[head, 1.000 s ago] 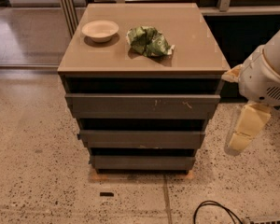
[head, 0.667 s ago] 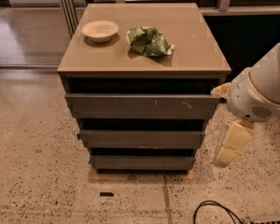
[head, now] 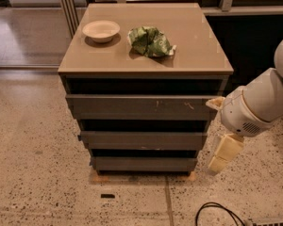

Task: Open middle drawer

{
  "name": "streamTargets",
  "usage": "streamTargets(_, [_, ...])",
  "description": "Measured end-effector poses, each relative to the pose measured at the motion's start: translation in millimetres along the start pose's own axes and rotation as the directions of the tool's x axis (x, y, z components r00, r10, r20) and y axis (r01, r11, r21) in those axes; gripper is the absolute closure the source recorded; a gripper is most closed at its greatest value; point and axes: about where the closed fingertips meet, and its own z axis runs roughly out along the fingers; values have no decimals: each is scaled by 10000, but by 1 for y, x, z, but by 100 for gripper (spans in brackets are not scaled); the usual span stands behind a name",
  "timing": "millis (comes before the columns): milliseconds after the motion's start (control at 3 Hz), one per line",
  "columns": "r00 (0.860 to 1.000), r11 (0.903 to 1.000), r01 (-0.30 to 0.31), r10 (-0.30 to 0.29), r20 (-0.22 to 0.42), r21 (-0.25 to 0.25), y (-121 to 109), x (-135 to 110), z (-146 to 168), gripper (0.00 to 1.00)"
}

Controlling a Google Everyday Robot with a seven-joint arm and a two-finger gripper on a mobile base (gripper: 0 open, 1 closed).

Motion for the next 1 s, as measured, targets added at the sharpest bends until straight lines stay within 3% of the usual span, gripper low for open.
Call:
streamTargets(333, [9997, 9991, -174, 181, -172, 380, 5, 5, 18, 0])
streamTargets(667, [9976, 9972, -461, 490, -486, 592, 16, 19, 79, 0])
streamTargets(1000, [9953, 9927, -945, 956, -118, 743, 13, 20, 135, 0])
